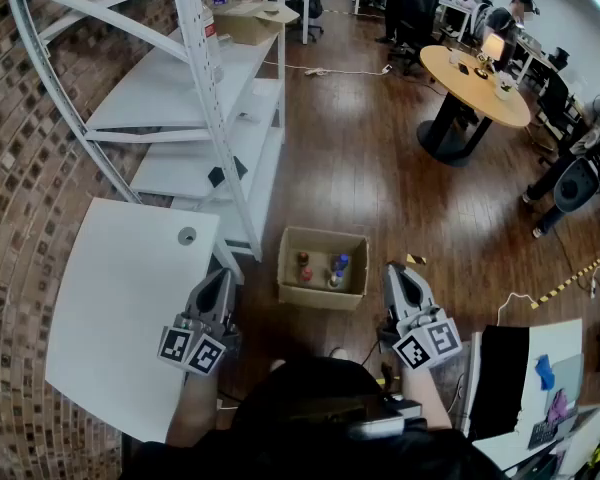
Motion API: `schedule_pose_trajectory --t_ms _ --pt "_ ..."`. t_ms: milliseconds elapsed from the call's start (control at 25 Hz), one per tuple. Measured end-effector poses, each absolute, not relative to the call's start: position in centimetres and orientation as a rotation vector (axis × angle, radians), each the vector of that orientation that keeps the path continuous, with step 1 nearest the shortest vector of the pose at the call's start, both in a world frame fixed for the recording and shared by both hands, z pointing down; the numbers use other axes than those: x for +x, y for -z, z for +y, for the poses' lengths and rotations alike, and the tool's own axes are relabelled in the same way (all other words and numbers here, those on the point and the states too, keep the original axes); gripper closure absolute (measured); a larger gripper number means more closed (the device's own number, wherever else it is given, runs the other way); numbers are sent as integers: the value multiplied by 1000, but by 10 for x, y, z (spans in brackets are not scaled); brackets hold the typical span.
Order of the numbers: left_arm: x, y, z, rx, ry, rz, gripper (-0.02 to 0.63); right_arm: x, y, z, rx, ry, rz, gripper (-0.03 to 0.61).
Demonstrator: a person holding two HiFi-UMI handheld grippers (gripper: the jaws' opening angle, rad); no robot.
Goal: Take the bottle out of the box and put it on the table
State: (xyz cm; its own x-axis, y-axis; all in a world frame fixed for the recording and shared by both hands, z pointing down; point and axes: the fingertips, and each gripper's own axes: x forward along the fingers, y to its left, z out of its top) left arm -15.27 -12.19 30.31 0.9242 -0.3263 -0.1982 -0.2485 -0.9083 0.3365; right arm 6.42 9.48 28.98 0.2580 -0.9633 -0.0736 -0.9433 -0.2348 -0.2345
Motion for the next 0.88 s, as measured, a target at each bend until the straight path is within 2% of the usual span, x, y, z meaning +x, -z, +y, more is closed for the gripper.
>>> schedule_pose_trajectory --t_ms 400,880 --pt "-161 -312 -137 2774 275 -384 612 35 -320 85 -2308 230 1764 574" --pt "-101 -285 -142 2788 392 -476 612 134 -322 42 -2190 217 1840 574"
